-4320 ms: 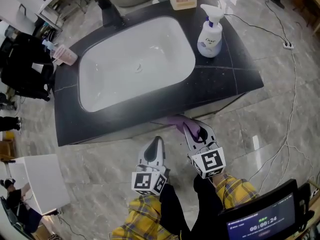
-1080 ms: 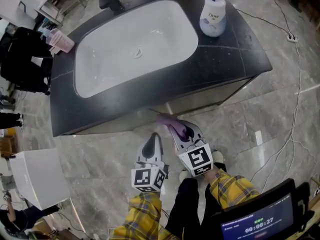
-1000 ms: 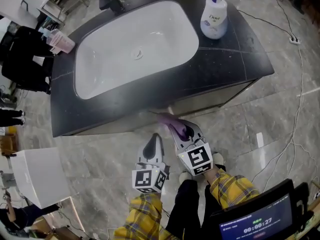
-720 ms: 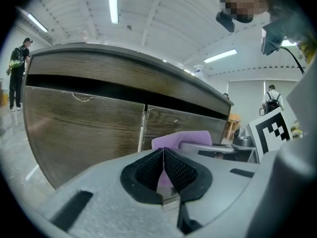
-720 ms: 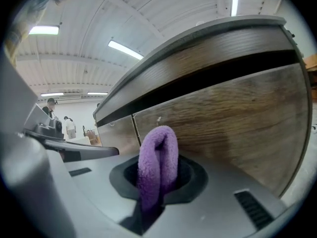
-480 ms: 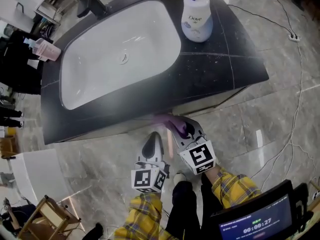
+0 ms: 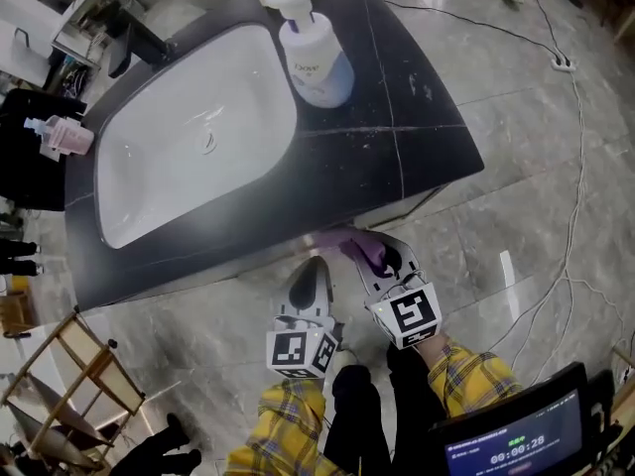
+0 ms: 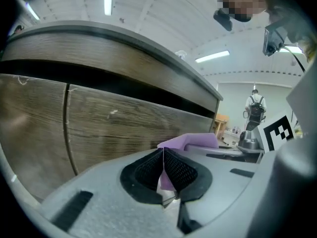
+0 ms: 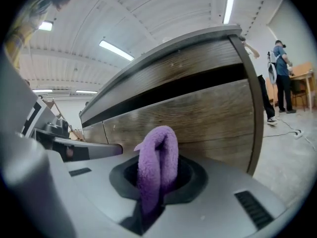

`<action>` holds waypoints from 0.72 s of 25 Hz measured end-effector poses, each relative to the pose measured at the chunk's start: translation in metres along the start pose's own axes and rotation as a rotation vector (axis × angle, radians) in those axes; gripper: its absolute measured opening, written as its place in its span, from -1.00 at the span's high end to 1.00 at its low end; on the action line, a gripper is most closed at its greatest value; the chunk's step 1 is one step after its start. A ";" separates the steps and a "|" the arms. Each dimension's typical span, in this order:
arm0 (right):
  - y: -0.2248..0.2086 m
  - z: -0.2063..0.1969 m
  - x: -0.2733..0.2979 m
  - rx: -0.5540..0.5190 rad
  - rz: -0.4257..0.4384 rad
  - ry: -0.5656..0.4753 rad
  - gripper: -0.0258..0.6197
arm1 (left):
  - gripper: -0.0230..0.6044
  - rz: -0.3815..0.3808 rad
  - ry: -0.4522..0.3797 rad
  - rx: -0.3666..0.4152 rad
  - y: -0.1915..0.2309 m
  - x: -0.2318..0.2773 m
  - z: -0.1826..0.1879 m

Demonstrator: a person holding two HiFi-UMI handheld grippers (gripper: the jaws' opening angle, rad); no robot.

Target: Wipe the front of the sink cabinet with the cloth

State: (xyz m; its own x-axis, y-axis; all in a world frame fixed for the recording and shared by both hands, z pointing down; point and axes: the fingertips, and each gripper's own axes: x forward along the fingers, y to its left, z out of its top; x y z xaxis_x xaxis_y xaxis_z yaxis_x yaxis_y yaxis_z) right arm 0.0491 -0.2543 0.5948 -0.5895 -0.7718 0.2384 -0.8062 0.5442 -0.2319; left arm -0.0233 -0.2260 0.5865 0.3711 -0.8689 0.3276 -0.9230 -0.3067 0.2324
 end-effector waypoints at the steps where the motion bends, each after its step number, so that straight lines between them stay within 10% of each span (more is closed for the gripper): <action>1: -0.008 0.000 -0.003 0.003 -0.011 0.000 0.78 | 0.90 -0.009 0.001 0.003 -0.006 0.005 0.000; 18: -0.127 0.010 -0.065 0.043 -0.200 -0.007 0.78 | 0.90 -0.121 0.039 0.033 -0.092 0.059 -0.003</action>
State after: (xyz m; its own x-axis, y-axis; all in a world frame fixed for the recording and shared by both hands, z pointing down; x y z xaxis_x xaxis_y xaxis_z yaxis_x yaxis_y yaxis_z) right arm 0.1899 -0.2765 0.5990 -0.4170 -0.8655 0.2775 -0.9045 0.3651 -0.2203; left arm 0.0843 -0.2481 0.5873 0.4833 -0.8093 0.3340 -0.8737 -0.4218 0.2422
